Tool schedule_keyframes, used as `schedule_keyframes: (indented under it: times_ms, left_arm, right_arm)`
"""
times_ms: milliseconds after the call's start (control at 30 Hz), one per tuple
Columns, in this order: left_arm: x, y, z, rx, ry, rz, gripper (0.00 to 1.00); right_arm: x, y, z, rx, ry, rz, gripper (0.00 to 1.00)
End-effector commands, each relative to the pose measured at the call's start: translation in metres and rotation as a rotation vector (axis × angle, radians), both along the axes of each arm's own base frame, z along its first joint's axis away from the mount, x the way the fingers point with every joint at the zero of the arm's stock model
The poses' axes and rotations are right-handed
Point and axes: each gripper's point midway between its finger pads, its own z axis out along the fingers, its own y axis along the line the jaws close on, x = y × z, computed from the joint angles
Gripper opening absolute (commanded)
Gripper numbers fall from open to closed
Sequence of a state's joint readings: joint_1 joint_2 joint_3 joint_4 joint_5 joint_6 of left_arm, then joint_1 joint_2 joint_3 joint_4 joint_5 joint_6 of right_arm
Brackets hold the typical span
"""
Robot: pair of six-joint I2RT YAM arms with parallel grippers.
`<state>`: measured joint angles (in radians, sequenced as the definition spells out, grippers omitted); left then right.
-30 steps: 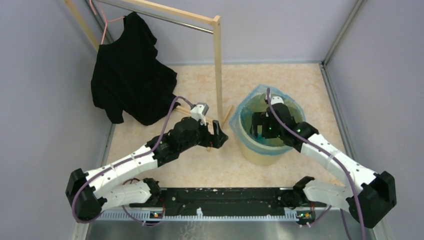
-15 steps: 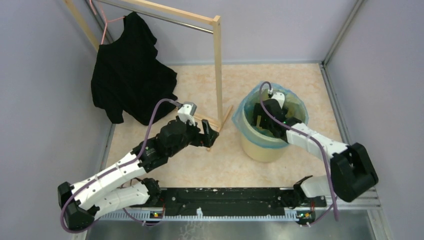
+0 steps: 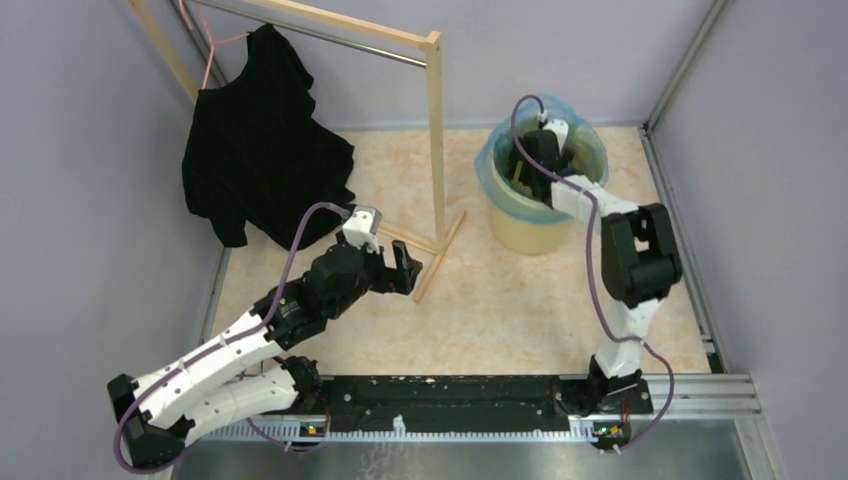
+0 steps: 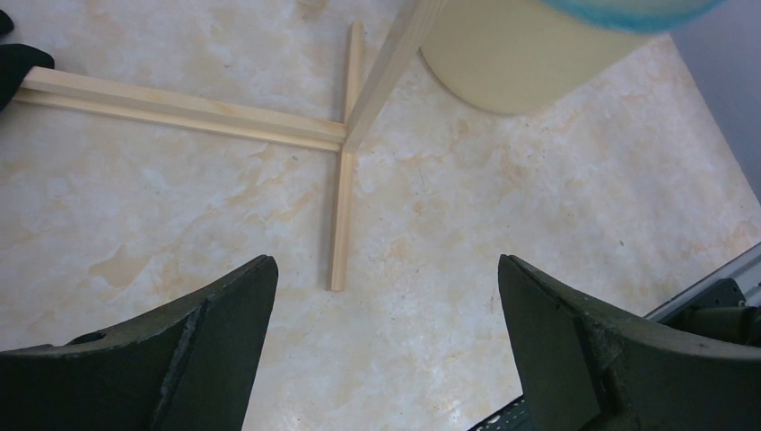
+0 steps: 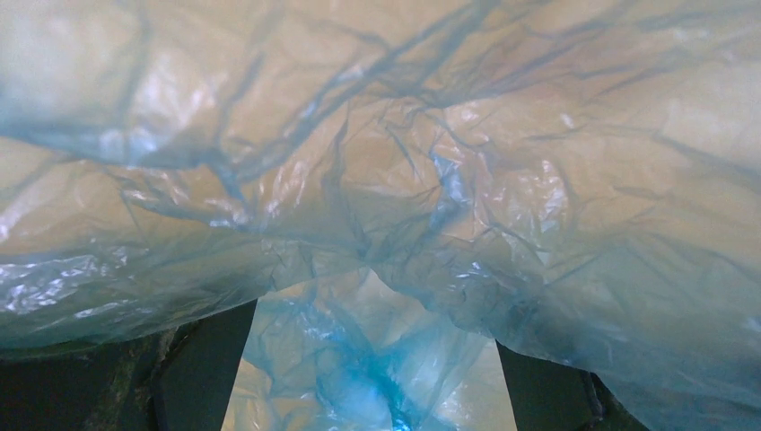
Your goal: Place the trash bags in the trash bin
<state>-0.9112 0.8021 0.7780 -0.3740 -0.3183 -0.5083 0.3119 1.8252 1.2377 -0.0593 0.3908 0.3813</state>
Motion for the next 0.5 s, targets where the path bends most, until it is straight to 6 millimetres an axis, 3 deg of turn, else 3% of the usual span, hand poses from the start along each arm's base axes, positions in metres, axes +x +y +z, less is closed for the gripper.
schedule_keyframes:
  times_ms: [0, 100, 233, 300, 467]
  left_arm:
    - [0.01, 0.004, 0.019, 0.012, -0.059, 0.035, 0.99]
    - [0.013, 0.003, 0.017, 0.019, -0.059, 0.042, 0.99]
    - [0.012, 0.004, 0.017, 0.012, -0.047, 0.046, 0.99]
    - [0.01, 0.004, 0.017, 0.002, -0.044, 0.045, 0.99]
    - [0.006, 0.006, 0.021, -0.014, -0.043, 0.041, 0.99]
  right_arm:
    - [0.084, 0.0, 0.023, -0.002, -0.092, 0.025, 0.94]
    - [0.126, 0.002, 0.039, -0.026, -0.115, 0.025, 0.94]
    - [0.147, 0.007, 0.054, -0.033, -0.09, 0.054, 0.94]
    - [0.138, 0.008, 0.063, -0.031, -0.043, 0.065, 0.94]
    - [0.103, 0.017, 0.118, 0.044, -0.043, 0.126, 0.93]
